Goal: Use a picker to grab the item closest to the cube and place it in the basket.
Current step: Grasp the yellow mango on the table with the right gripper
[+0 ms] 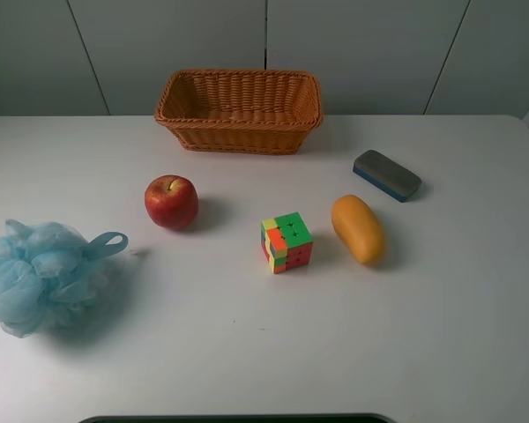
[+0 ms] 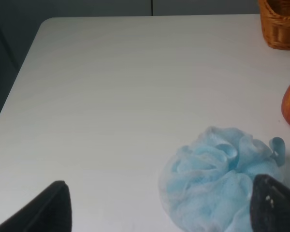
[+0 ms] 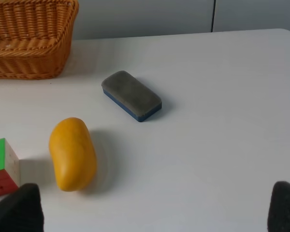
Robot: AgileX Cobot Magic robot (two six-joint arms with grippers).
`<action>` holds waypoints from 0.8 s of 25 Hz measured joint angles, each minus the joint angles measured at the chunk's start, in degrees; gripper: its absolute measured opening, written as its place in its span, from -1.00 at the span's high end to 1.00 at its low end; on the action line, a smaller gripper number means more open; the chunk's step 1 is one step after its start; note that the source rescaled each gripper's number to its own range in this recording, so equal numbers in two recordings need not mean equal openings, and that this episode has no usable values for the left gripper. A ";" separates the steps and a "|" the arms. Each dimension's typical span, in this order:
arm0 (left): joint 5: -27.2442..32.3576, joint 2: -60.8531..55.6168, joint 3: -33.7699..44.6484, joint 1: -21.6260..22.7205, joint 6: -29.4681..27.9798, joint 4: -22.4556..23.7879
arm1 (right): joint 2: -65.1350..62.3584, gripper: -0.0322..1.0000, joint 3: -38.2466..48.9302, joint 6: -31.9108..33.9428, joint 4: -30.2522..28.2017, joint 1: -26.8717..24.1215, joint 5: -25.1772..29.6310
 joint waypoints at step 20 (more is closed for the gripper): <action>0.00 0.00 0.00 0.00 0.00 0.00 | 0.39 -1.00 -2.37 0.00 0.00 0.00 1.30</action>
